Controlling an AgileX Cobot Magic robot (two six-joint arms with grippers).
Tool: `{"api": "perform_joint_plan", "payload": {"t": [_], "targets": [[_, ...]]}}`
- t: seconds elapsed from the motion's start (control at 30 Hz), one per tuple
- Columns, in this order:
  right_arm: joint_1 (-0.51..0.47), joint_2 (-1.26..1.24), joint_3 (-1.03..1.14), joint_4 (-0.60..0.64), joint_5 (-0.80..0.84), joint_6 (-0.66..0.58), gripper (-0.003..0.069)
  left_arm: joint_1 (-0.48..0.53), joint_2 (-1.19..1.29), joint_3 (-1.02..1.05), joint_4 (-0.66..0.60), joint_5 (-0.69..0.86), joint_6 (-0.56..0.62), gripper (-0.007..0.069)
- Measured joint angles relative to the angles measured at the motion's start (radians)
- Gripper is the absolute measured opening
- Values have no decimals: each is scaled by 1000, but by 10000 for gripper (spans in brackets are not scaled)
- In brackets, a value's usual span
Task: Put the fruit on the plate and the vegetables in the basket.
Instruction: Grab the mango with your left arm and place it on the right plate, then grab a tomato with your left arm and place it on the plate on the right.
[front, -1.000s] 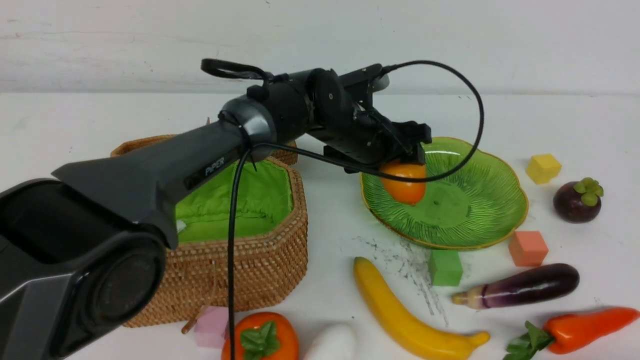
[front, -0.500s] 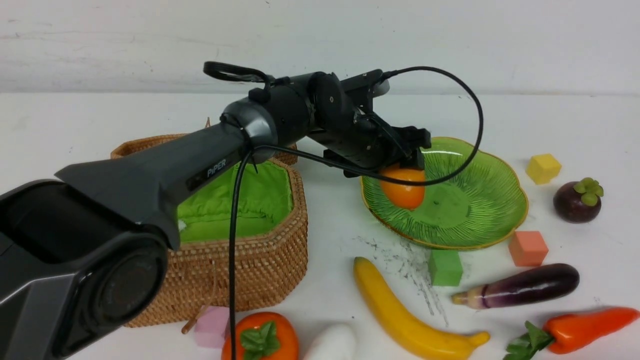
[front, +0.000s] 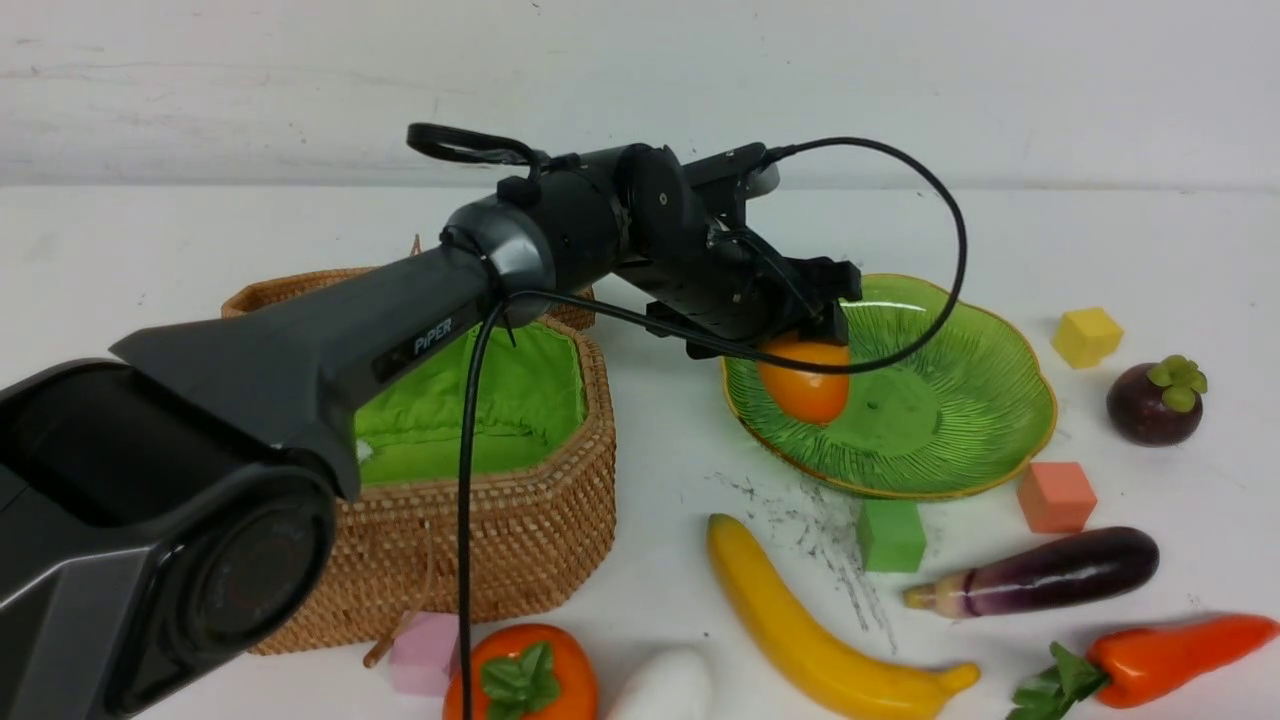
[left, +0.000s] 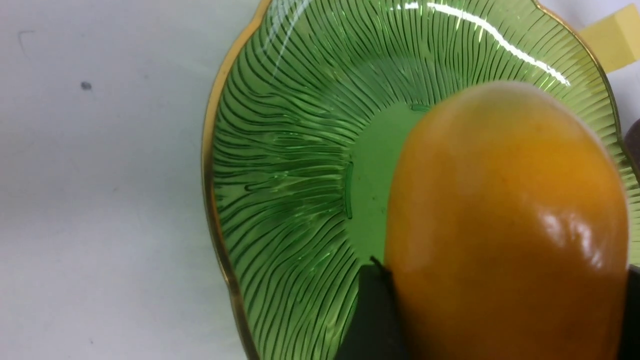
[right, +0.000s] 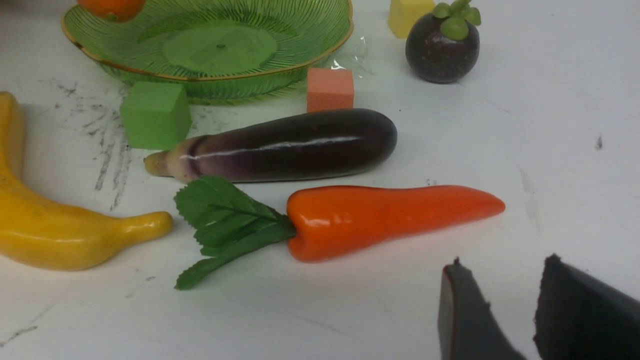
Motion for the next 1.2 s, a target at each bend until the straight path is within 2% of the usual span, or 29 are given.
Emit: {"api": "perform_joint_plan", "payload": {"t": [0.27,0.57,0.8,0.97,1.17,1.2], "targets": [[0,0,0,0,0,0,244,0,0,0,1,2,0,530],[0,0,0,0,0,0,244,0,0,0,24,4,0,659],[0,0,0,0,0,0,244,0,-2,0,34,19,0,671],[0,0,0,0,0,0,244,0,-66,0,81,115,0,662],[0,0,0,0,0,0,244,0,-239,-2,167,337,7,596],[0,0,0,0,0,0,244,0,-284,-2,190,407,8,567]]}}
